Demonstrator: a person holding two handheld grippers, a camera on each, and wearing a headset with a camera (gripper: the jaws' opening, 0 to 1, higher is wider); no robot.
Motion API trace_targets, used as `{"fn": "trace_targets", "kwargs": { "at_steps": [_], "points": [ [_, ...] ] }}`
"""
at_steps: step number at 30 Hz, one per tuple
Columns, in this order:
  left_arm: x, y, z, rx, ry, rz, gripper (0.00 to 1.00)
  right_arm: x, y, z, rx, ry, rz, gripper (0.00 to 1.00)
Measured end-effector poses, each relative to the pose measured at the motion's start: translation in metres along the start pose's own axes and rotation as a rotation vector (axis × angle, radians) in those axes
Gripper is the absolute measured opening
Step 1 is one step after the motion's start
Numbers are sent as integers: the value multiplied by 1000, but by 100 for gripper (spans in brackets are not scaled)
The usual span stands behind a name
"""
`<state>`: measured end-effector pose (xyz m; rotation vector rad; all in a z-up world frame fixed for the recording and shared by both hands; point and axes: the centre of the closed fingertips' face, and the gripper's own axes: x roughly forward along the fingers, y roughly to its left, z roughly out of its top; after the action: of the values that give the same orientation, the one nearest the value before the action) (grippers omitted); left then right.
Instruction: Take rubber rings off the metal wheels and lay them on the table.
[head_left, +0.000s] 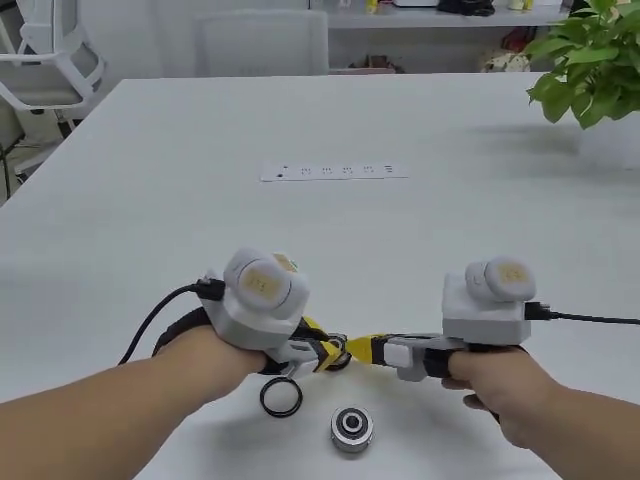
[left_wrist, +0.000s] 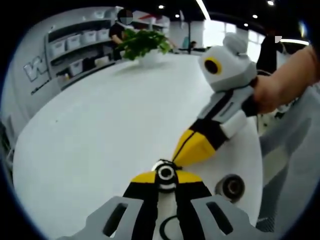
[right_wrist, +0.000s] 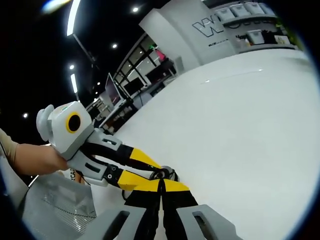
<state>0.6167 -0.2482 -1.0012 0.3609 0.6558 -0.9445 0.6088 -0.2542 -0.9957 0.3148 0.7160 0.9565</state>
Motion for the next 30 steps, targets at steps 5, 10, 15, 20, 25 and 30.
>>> {"fn": "trace_targets", "kwargs": {
  "at_steps": [5, 10, 15, 20, 25, 30],
  "points": [
    [0, -1, 0, 0, -2, -1, 12, 1, 8, 3, -36, 10, 31, 0],
    [0, 0, 0, -2, -4, -1, 12, 0, 4, 3, -13, -7, 34, 0],
    [0, -1, 1, 0, -8, -8, 12, -3, 7, 4, 41, -28, 68, 0],
    [0, 0, 1, 4, -6, -10, 12, -3, 16, 4, 67, -35, 109, 0],
    [1, -1, 1, 7, -8, -12, 12, -7, 18, 4, 95, -45, 133, 0],
    [1, -1, 1, 7, -8, -11, 12, -6, 16, 4, 86, -48, 118, 0]
  ]
}}
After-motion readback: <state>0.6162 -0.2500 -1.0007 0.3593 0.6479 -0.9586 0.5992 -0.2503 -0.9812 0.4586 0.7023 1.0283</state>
